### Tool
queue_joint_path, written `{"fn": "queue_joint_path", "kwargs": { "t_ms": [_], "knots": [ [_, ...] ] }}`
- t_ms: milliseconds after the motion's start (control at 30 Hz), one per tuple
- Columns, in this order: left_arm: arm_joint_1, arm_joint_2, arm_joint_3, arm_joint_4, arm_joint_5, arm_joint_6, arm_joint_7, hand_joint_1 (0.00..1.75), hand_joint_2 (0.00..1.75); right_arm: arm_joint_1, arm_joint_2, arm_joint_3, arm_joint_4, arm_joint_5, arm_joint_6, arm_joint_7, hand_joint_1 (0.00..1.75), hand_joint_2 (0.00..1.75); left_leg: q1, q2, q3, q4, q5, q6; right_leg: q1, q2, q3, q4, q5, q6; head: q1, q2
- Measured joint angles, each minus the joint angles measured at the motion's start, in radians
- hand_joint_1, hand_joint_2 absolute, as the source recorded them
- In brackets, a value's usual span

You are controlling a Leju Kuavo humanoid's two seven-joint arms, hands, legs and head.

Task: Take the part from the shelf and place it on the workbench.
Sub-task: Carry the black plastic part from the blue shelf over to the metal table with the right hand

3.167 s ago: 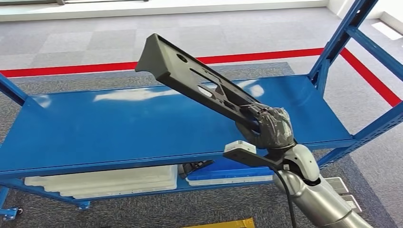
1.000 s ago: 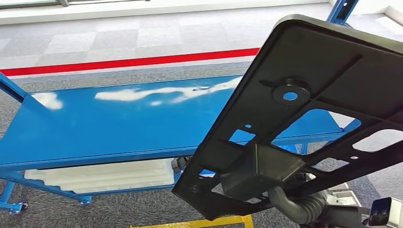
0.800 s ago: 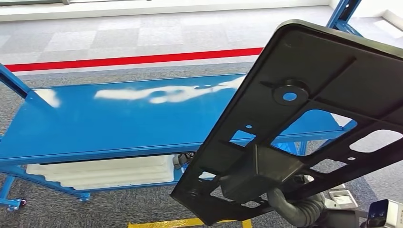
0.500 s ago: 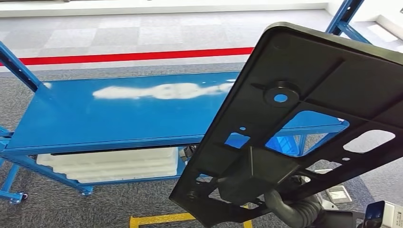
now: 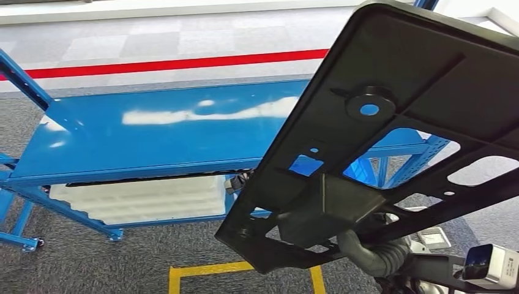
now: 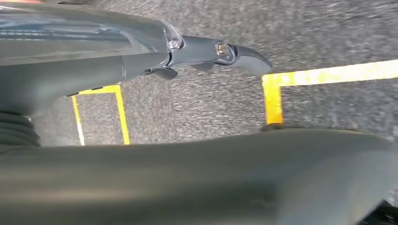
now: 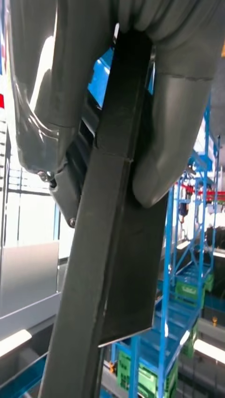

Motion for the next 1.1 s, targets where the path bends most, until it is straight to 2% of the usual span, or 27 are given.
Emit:
{"fn": "queue_joint_path", "kwargs": {
  "t_ms": [33, 67, 100, 167, 200, 267, 333, 367, 433, 467, 500, 533, 567, 600, 633, 667, 700, 733, 767, 800, 867, 900, 933, 1000, 1033, 1067, 1100],
  "knots": [
    [0.0, 0.001, 0.0, 0.0, 0.001, 0.0, -0.002, 0.0, 1.75, -0.001, 0.003, 0.0, 0.002, 0.001, 0.0, -0.002, 1.75, 1.75, 0.002, 0.0, 0.001, 0.029, -0.002, -0.003, 0.0, -0.002, -0.012, 0.004, 0.007, 0.0, 0.0, 0.0],
    [0.0, 0.002, 0.0, 0.0, 0.001, 0.0, -0.005, 0.0, 1.75, -0.001, 0.005, 0.0, 0.004, 0.003, 0.0, -0.005, 1.75, 1.75, 0.005, 0.0, 0.018, 0.023, 0.016, -0.004, -0.001, -0.004, -0.024, 0.008, 0.013, 0.002, 0.0, 0.0],
    [0.0, 0.003, 0.0, 0.0, 0.002, 0.0, -0.008, 0.0, 1.75, -0.003, 0.008, 0.0, 0.005, 0.005, 0.0, -0.007, 1.75, 1.75, 0.007, 0.0, 0.052, -0.02, 0.047, -0.004, -0.001, -0.004, -0.035, 0.013, 0.018, 0.005, 0.0, 0.0],
    [-0.001, 0.005, 0.0, 0.0, 0.003, -0.001, -0.014, 0.0, 1.75, -0.005, 0.014, 0.0, 0.005, 0.008, 0.003, -0.013, 1.75, 1.75, 0.008, -0.003, 0.139, -0.159, 0.093, 0.0, -0.001, -0.004, -0.05, 0.02, 0.028, 0.014, 0.0, 0.0],
    [-0.002, 0.005, 0.0, 0.0, 0.003, -0.002, -0.016, 0.0, 1.75, -0.008, 0.016, 0.0, 0.004, 0.01, 0.004, -0.015, 1.75, 1.75, 0.007, -0.005, 0.169, -0.214, 0.1, 0.003, 0.0, -0.004, -0.056, 0.022, 0.035, 0.021, 0.0, 0.0],
    [-0.003, 0.006, 0.0, 0.0, 0.003, -0.003, -0.018, 0.0, 1.75, -0.013, 0.02, 0.0, 0.004, 0.012, 0.006, -0.018, 1.75, 1.75, 0.001, -0.009, 0.187, -0.257, 0.097, 0.011, -0.001, -0.004, -0.063, 0.021, 0.052, 0.037, 0.001, 0.0],
    [-0.003, 0.006, 0.0, 0.0, 0.003, -0.003, -0.018, 0.0, 1.75, -0.016, 0.021, 0.001, 0.004, 0.014, 0.006, -0.02, 1.75, 1.75, 0.0, -0.007, 0.178, -0.263, 0.108, 0.025, -0.004, -0.003, -0.072, 0.02, 0.057, 0.051, 0.001, 0.0],
    [-0.004, 0.007, 0.0, 0.0, 0.004, -0.003, -0.019, 0.0, 1.75, -0.017, 0.022, 0.001, 0.004, 0.015, 0.006, -0.02, 1.75, 1.75, 0.001, -0.004, 0.17, -0.266, 0.114, 0.033, -0.004, -0.001, -0.08, 0.031, 0.037, 0.054, 0.001, 0.0],
    [-0.005, 0.007, 0.001, 0.0, 0.005, -0.004, -0.021, 0.0, 1.75, -0.017, 0.022, 0.001, 0.005, 0.022, 0.011, -0.025, 1.75, 1.75, 0.002, 0.0, 0.147, -0.268, 0.13, 0.047, -0.004, 0.002, -0.107, 0.112, -0.048, 0.057, 0.002, 0.0],
    [-0.005, 0.008, 0.001, 0.0, 0.006, -0.004, -0.022, 0.0, 1.75, -0.018, 0.022, 0.001, 0.005, 0.027, 0.014, -0.027, 1.75, 1.75, 0.0, 0.001, 0.134, -0.265, 0.137, 0.052, -0.003, 0.003, -0.124, 0.178, -0.094, 0.057, 0.003, 0.0],
    [-0.005, 0.008, 0.001, 0.0, 0.007, -0.004, -0.024, 0.0, 1.75, -0.018, 0.022, 0.001, 0.006, 0.033, 0.018, -0.029, 1.75, 1.75, -0.003, 0.001, 0.122, -0.263, 0.144, 0.054, -0.002, 0.003, -0.138, 0.243, -0.121, 0.057, 0.003, 0.0],
    [-0.005, 0.008, 0.001, 0.0, 0.008, -0.004, -0.025, 0.0, 1.75, -0.018, 0.022, 0.002, 0.008, 0.038, 0.021, -0.031, 1.75, 1.75, -0.006, 0.001, 0.109, -0.26, 0.151, 0.055, -0.001, 0.004, -0.143, 0.29, -0.124, 0.057, 0.002, 0.0],
    [-0.005, 0.008, 0.002, 0.0, 0.009, -0.003, -0.026, 0.0, 1.75, -0.019, 0.022, 0.002, 0.01, 0.045, 0.022, -0.031, 1.75, 1.75, -0.008, -0.001, 0.097, -0.257, 0.158, 0.055, 0.0, 0.005, -0.133, 0.305, -0.104, 0.055, 0.002, 0.0],
    [-0.005, 0.008, 0.002, 0.0, 0.01, -0.002, -0.026, 0.0, 1.75, -0.02, 0.023, 0.002, 0.012, 0.051, 0.022, -0.031, 1.75, 1.75, -0.01, -0.004, 0.086, -0.255, 0.165, 0.054, 0.002, 0.008, -0.105, 0.281, -0.071, 0.052, 0.002, 0.0],
    [-0.005, 0.008, 0.003, 0.0, 0.011, 0.001, -0.025, 0.0, 1.75, -0.021, 0.023, 0.003, 0.014, 0.057, 0.022, -0.031, 1.75, 1.75, -0.012, -0.008, 0.077, -0.252, 0.172, 0.053, 0.004, 0.018, -0.06, 0.223, -0.041, 0.045, 0.003, 0.0],
    [-0.006, 0.008, 0.003, 0.0, 0.013, 0.003, -0.025, 0.0, 1.75, -0.023, 0.024, 0.003, 0.015, 0.062, 0.022, -0.031, 1.75, 1.75, -0.015, -0.011, 0.07, -0.25, 0.177, 0.051, 0.006, 0.034, -0.006, 0.145, -0.026, 0.035, 0.003, 0.0],
    [-0.007, 0.008, 0.004, 0.0, 0.015, 0.005, -0.024, 0.0, 1.75, -0.026, 0.025, 0.004, 0.016, 0.066, 0.022, -0.031, 1.75, 1.75, -0.016, -0.016, 0.065, -0.248, 0.183, 0.048, 0.007, 0.048, 0.042, 0.071, -0.025, 0.028, 0.002, 0.0],
    [-0.007, 0.008, 0.004, 0.0, 0.017, 0.007, -0.023, 0.0, 1.75, -0.029, 0.027, 0.004, 0.016, 0.07, 0.022, -0.031, 1.75, 1.75, -0.017, -0.021, 0.062, -0.246, 0.189, 0.044, 0.009, 0.059, 0.075, 0.019, -0.031, 0.023, 0.002, 0.0],
    [-0.008, 0.008, 0.004, 0.0, 0.019, 0.007, -0.022, 0.0, 1.75, -0.033, 0.028, 0.005, 0.016, 0.075, 0.022, -0.031, 1.75, 1.75, -0.017, -0.027, 0.058, -0.245, 0.196, 0.039, 0.011, 0.061, 0.089, -0.009, -0.04, 0.02, 0.002, 0.0],
    [-0.008, 0.009, 0.005, 0.0, 0.021, 0.008, -0.022, 0.0, 1.75, -0.037, 0.03, 0.006, 0.017, 0.08, 0.022, -0.031, 1.75, 1.75, -0.017, -0.033, 0.053, -0.245, 0.203, 0.033, 0.01, 0.054, 0.092, -0.021, -0.043, 0.02, 0.002, 0.0],
    [-0.007, 0.012, 0.006, 0.0, 0.022, 0.008, -0.021, 0.0, 1.75, -0.043, 0.034, 0.008, 0.017, 0.09, 0.021, -0.031, 1.75, 1.75, -0.017, -0.039, 0.037, -0.238, 0.199, 0.021, 0.006, 0.037, 0.083, -0.032, -0.039, 0.009, 0.001, 0.0],
    [-0.006, 0.014, 0.006, 0.0, 0.023, 0.008, -0.021, 0.0, 1.75, -0.044, 0.037, 0.009, 0.017, 0.093, 0.02, -0.031, 1.75, 1.75, -0.015, -0.037, 0.026, -0.218, 0.178, 0.013, 0.002, 0.027, 0.077, -0.037, -0.035, 0.002, 0.001, 0.0],
    [-0.006, 0.015, 0.006, 0.0, 0.024, 0.007, -0.02, 0.0, 1.75, -0.044, 0.038, 0.009, 0.018, 0.096, 0.02, -0.032, 1.75, 1.75, -0.011, -0.033, 0.01, -0.179, 0.142, 0.006, 0.001, 0.017, 0.07, -0.038, -0.03, -0.004, 0.0, 0.0],
    [-0.006, 0.015, 0.007, 0.0, 0.028, 0.004, -0.022, 0.0, 1.75, -0.042, 0.041, 0.011, 0.017, 0.105, 0.018, -0.035, 1.75, 1.75, -0.003, -0.026, -0.029, -0.056, 0.066, -0.009, 0.001, -0.004, 0.059, -0.037, -0.023, -0.008, 0.0, 0.0],
    [-0.005, 0.016, 0.007, 0.0, 0.03, 0.002, -0.024, 0.0, 1.75, -0.041, 0.042, 0.013, 0.017, 0.111, 0.015, -0.038, 1.75, 1.75, 0.0, -0.024, -0.041, -0.004, 0.048, -0.014, 0.002, -0.015, 0.054, -0.036, -0.02, -0.007, 0.0, 0.0],
    [-0.004, 0.016, 0.008, 0.0, 0.033, -0.001, -0.026, 0.0, 1.75, -0.039, 0.043, 0.016, 0.017, 0.118, 0.013, -0.041, 1.75, 1.75, 0.003, -0.022, -0.037, 0.015, 0.051, -0.018, 0.001, -0.026, 0.051, -0.034, -0.018, -0.006, 0.0, 0.0],
    [-0.003, 0.016, 0.009, 0.0, 0.035, -0.003, -0.028, 0.0, 1.75, -0.038, 0.044, 0.019, 0.015, 0.124, 0.011, -0.044, 1.75, 1.75, 0.006, -0.019, -0.014, -0.006, 0.071, -0.02, 0.001, -0.037, 0.049, -0.032, -0.018, -0.005, 0.0, 0.0]
  ]
}}
